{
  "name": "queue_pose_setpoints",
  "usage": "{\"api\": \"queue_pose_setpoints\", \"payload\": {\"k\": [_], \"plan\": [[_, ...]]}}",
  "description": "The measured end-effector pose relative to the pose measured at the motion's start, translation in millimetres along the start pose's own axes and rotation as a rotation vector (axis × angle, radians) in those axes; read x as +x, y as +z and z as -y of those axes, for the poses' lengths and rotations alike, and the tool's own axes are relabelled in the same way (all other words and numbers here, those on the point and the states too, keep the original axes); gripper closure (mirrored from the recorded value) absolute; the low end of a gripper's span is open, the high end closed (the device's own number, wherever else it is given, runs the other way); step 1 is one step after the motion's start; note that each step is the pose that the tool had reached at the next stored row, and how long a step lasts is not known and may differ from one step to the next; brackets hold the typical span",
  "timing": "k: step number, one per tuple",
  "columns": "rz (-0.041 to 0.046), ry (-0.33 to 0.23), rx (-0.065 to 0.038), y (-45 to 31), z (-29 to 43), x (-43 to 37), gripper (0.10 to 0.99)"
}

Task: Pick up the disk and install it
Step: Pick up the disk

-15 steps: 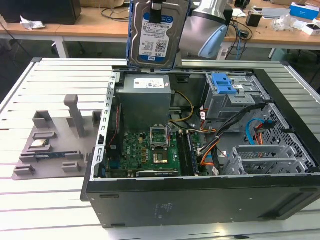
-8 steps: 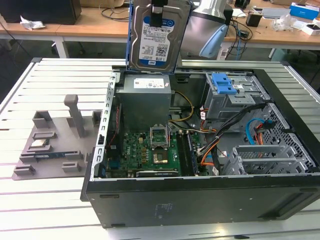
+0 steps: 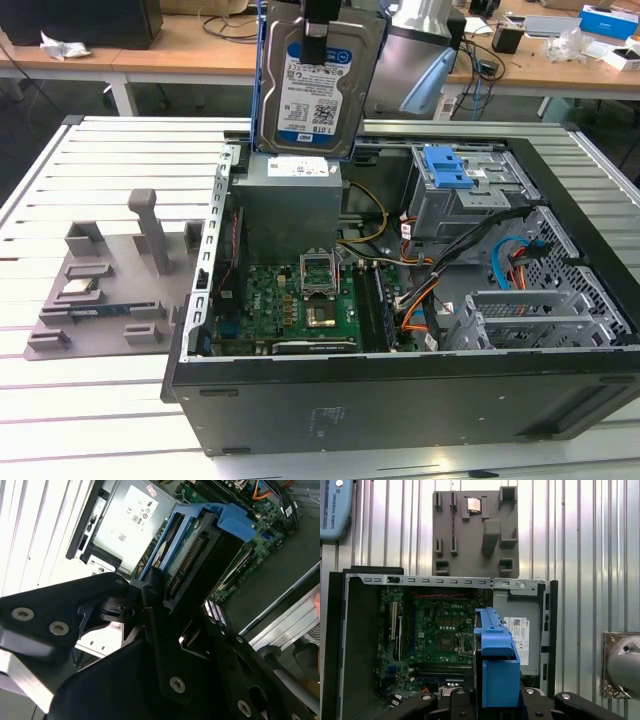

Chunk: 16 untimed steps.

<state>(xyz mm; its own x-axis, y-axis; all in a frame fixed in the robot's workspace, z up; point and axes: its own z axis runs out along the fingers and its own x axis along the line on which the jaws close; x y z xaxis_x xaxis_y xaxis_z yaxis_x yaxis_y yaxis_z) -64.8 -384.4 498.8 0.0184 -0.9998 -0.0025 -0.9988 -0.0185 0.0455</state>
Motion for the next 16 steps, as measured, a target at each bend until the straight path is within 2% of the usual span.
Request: {"api": "queue_pose_setpoints", "payload": {"k": [10, 16], "plan": [[0.0000, 0.000, 0.000, 0.1, -0.4, 24.2, 0.722], [0.0000, 0.000, 0.000, 0.2, -0.9, 48.4, 0.722]]}}
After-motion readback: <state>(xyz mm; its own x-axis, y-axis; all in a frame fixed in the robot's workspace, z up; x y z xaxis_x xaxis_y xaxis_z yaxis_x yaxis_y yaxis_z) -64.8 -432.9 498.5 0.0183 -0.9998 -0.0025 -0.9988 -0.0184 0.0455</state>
